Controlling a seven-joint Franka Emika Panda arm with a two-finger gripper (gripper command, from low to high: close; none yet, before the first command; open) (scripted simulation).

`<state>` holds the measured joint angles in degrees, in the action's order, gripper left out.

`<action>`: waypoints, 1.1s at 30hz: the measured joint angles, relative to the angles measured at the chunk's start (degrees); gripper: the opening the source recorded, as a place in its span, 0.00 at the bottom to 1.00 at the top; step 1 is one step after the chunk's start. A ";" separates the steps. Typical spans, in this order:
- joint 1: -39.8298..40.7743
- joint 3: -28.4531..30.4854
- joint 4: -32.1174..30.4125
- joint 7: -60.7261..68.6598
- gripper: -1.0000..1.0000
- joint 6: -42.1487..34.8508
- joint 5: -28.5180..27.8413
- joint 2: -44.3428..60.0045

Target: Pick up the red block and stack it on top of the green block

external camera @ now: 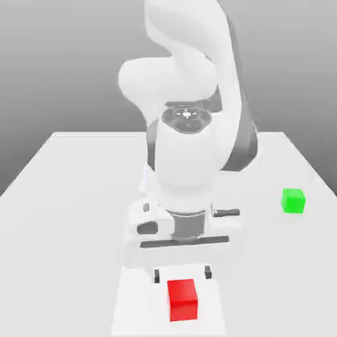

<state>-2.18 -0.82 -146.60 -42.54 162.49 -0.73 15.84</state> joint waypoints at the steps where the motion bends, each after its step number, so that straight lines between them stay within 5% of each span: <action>1: -0.08 0.09 0.29 -0.06 0.50 1.74 -0.08 2.07; 2: -0.12 0.15 0.47 -0.10 0.00 2.78 -0.13 3.29; 9: -0.03 0.07 0.44 -0.22 0.00 2.67 -0.27 3.17; 15: -0.34 -0.85 -1.34 0.25 0.00 -5.96 0.25 -7.23; 33: -27.21 -17.46 -10.44 5.85 0.00 -8.33 4.44 -18.85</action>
<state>-29.38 -18.28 -157.04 -36.68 154.17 3.70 -3.01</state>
